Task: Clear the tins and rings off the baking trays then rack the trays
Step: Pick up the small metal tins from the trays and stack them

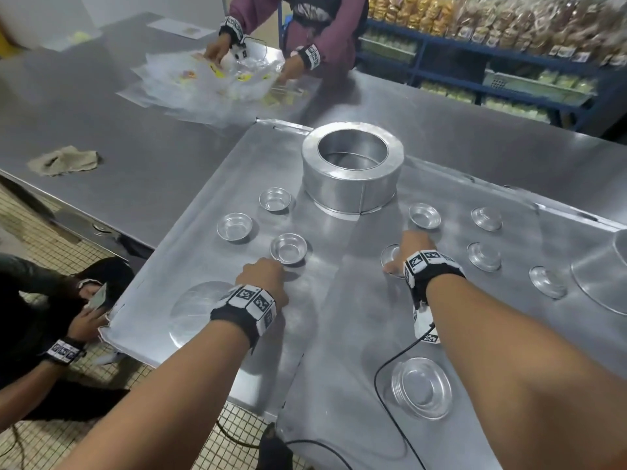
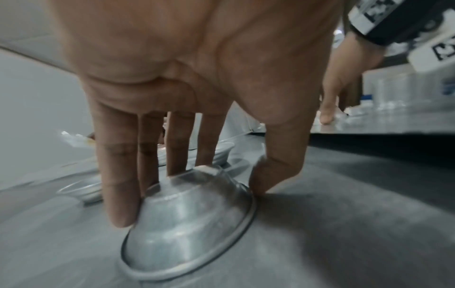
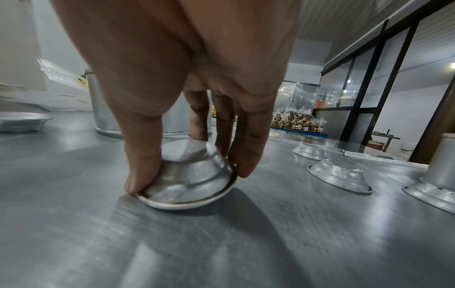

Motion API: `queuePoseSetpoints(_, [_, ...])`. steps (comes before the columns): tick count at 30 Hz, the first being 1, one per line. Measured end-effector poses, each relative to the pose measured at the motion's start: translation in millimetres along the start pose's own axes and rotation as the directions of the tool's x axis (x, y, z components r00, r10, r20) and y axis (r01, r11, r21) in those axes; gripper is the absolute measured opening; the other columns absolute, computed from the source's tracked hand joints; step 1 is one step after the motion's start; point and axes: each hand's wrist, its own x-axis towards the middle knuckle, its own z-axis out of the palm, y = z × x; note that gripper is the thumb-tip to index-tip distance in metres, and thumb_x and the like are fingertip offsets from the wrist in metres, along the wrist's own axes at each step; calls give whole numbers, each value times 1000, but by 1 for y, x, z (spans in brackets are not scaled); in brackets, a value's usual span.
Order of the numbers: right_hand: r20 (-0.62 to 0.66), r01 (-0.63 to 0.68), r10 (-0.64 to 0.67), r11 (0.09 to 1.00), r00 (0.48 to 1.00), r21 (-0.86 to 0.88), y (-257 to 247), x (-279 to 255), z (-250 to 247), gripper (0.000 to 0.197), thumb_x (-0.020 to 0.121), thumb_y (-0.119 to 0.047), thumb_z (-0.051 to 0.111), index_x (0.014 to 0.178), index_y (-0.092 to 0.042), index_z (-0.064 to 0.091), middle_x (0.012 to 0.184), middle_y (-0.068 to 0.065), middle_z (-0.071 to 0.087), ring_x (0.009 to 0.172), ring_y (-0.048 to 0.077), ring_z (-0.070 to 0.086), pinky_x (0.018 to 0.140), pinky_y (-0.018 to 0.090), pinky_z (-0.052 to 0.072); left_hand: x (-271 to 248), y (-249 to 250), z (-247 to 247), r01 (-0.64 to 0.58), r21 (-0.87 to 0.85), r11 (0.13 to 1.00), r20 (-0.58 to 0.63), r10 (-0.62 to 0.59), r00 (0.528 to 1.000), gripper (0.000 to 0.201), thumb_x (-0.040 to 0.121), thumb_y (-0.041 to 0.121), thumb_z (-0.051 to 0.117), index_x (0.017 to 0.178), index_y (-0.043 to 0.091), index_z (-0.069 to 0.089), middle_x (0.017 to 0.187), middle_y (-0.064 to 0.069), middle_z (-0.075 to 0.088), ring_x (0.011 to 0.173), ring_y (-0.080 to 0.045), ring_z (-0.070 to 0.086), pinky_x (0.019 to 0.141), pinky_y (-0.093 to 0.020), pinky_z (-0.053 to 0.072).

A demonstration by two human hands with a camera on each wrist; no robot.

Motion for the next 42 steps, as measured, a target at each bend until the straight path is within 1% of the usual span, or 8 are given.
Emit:
queuePoseSetpoints(10, [-27,-47,53,982,998,183,-9,-33,-10,52,51,-33,81,92,-11,59,89,7,63,83,28,66,59,26,51,-21,8,-3,-157,139,978,-2,159,987,26,74,32,66,99,24,66,108,-2,64,102,-29,66,82,-33,56])
queuePoseSetpoints(16, [-119,31,8,946,993,323,-16,-63,-14,72,45,-50,80,108,-18,62,108,7,62,96,28,64,81,32,56,-42,7,-13,-296,-27,955,-169,288,943,26,92,37,42,89,15,55,89,-10,60,87,-33,60,69,-31,40])
queuePoseSetpoints(22, [-264,141,-11,866,965,479,-16,-111,-8,74,52,-50,82,116,-22,58,121,6,49,104,24,56,85,29,46,-51,6,-13,-543,-324,774,-426,393,815,27,92,1,40,69,6,54,58,-4,45,50,-27,55,40,-23,29])
queuePoseSetpoints(27, [-325,185,-2,825,946,533,-11,-157,-1,66,59,-46,82,115,-25,54,116,2,40,99,22,54,90,30,47,-63,5,6,-245,-708,662,-94,256,962,29,105,21,38,107,1,59,107,-20,65,88,-33,63,68,-30,51])
queuePoseSetpoints(31, [-375,245,-20,789,927,563,-5,-186,9,64,59,-49,82,113,-30,54,109,-4,40,93,16,53,85,28,47,-79,13,20,-7,-950,311,73,244,967,15,98,1,51,112,-2,57,104,-19,56,77,-31,64,62,-47,62])
queuePoseSetpoints(34, [-451,340,-39,716,892,609,-2,-204,21,63,57,-51,83,111,-34,54,107,-8,42,94,10,55,87,28,50,-95,20,26,-4,-956,292,74,255,964,20,97,-10,43,113,-7,55,94,-19,52,67,-26,59,55,-43,61])
queuePoseSetpoints(37, [-580,517,-92,579,809,630,1,-218,35,61,59,-46,87,110,-31,58,106,-12,47,96,3,59,90,27,53,-104,21,37,0,-953,302,77,241,967,25,96,-10,40,112,-4,57,101,-23,56,77,-33,62,69,-59,60])
queuePoseSetpoints(42, [-644,625,-151,480,750,615,1,-236,54,62,63,-44,89,113,-20,60,109,-10,54,100,6,60,91,22,52,-120,26,41,84,-989,125,107,192,976,35,105,33,44,105,9,70,110,-22,70,98,-40,68,86,-62,55])
